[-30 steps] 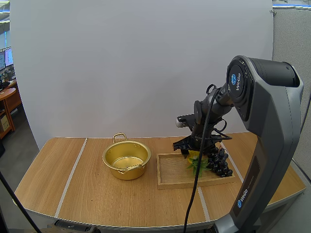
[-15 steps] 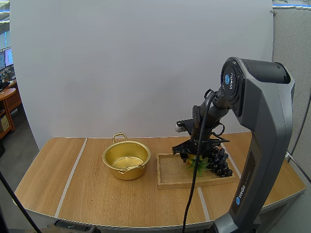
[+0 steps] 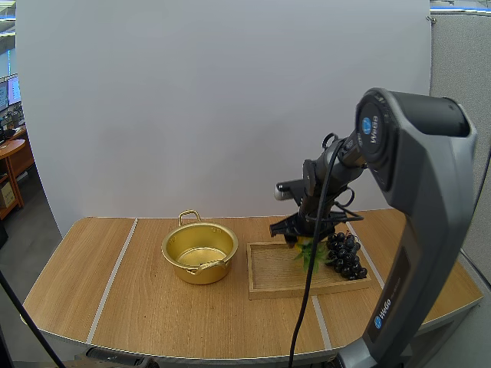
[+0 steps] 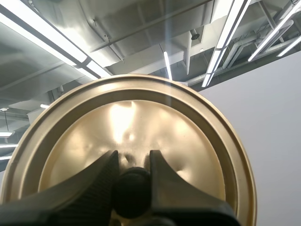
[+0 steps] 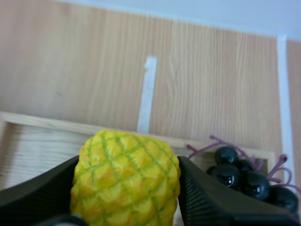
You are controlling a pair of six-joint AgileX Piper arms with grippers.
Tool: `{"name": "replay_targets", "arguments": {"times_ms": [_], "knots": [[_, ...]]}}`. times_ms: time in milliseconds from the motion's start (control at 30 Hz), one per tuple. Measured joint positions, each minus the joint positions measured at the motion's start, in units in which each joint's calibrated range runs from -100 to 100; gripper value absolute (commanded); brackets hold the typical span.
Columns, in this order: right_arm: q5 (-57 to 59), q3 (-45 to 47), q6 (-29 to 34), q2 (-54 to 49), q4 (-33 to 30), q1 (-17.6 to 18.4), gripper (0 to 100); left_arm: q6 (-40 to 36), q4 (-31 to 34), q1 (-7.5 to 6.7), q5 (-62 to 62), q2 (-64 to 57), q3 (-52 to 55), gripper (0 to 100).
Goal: Open the pot, put the pineapple inside, and close it
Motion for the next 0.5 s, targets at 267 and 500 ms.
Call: {"name": "replay_targets", "arguments": {"times_ms": [267,500], "knots": [[0.2,0.0,0.0,-3.5,0.0,0.7,0,0.0,0.0,0.0,0.0,0.0,0.0,0],[7.7,-7.7,0.0,-15.8,-0.3,13.5,0,0.0,0.0,0.0,0.0,0.0,0.0,0]]}}
